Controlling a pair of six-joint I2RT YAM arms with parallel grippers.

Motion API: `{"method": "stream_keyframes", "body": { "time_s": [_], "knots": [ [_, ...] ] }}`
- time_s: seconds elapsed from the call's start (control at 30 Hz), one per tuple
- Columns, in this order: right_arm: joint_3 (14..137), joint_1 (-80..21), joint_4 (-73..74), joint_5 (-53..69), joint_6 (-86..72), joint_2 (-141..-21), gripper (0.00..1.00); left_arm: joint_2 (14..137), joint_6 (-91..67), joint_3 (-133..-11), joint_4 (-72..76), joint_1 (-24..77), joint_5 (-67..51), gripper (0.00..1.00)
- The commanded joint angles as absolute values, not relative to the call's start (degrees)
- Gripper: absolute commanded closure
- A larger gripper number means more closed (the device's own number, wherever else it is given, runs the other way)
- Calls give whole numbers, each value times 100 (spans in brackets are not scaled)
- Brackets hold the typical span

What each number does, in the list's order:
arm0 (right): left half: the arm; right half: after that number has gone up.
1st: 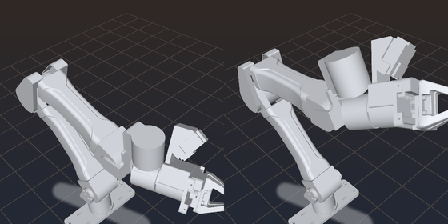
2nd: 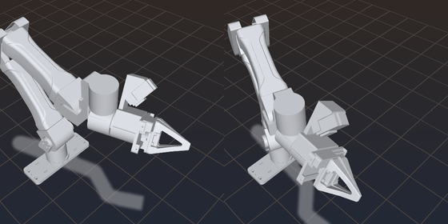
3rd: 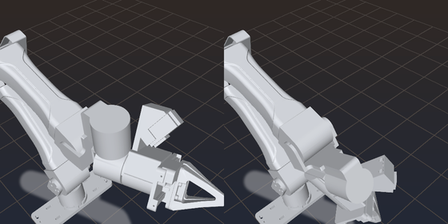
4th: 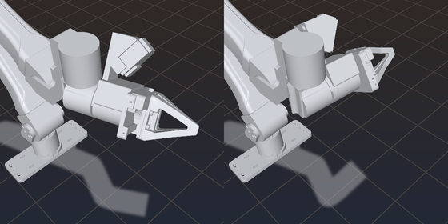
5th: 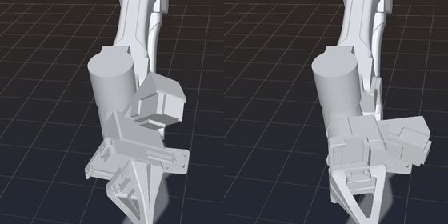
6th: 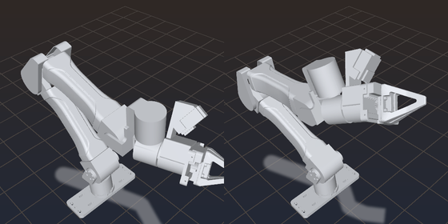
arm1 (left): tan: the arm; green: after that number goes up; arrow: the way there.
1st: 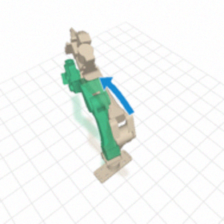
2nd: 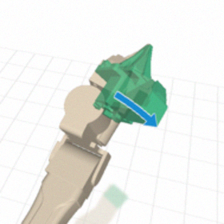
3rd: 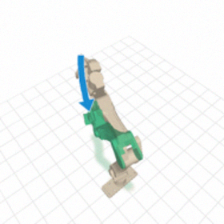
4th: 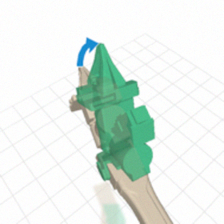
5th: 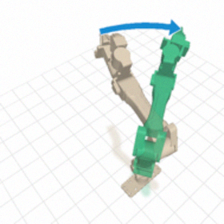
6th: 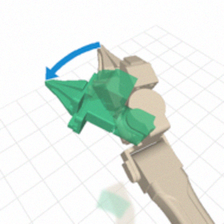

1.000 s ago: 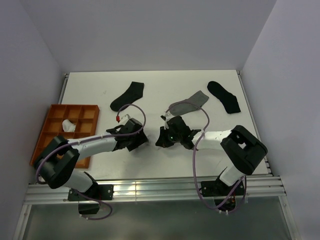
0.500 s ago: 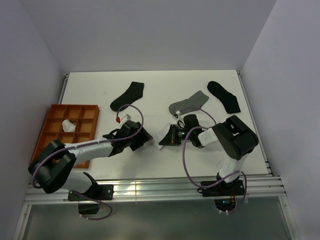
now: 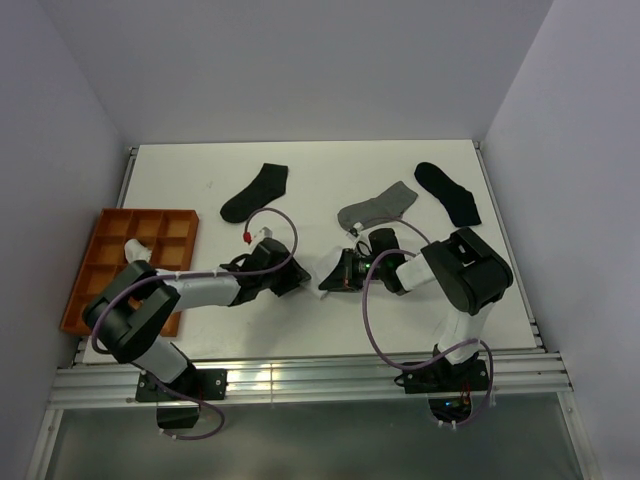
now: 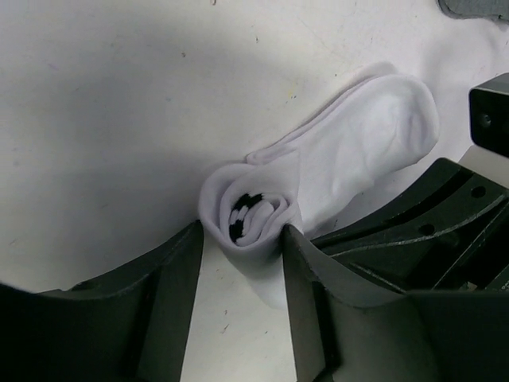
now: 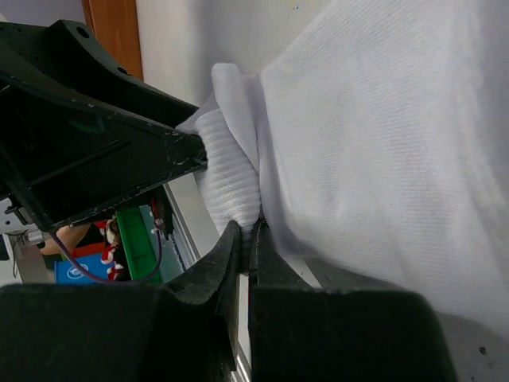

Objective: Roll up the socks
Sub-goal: Roll the sock at the center of the board.

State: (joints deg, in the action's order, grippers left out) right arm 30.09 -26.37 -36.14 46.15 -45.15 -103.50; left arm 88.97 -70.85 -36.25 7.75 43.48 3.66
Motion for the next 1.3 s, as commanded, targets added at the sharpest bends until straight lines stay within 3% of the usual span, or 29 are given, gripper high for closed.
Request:
{"method": "stream_keyframes", "body": {
  "time_s": [0.0, 0.07, 0.2, 0.33, 0.43, 0.6, 0.73, 1.27],
  "knots": [
    [2874, -2646, -2655, 4087, -4175, -10644, 100, 9219, -6943, -3735, 597, 4351, 422, 53],
    [2909, -2646, -2584, 4104, -4122, -10600, 100, 9298, -6987, -3735, 607, 4351, 387, 65],
    [3040, -2715, -2147, 3894, -3746, -10022, 95, 9457, -6987, -3893, 352, 4351, 404, 71],
    [3085, -3110, -1609, 2920, -3323, -9090, 64, 9457, -6847, -4244, -429, 4359, 518, 72],
    [3094, -3601, -1179, 1586, -2928, -8220, 55, 9457, -6724, -4578, -1053, 4359, 641, 72],
    [3033, -4551, -958, -549, -2392, -7262, 53, 9466, -6496, -5105, -1827, 4368, 782, 71],
    [3120, -5079, -1081, -1018, -2005, -7215, 52, 9519, -6407, -5343, -2276, 4377, 835, 71],
    [4192, -6486, -1134, -2294, -1196, -9051, 52, 9589, -6434, -5405, -2426, 4359, 721, 71]
  ]
}}
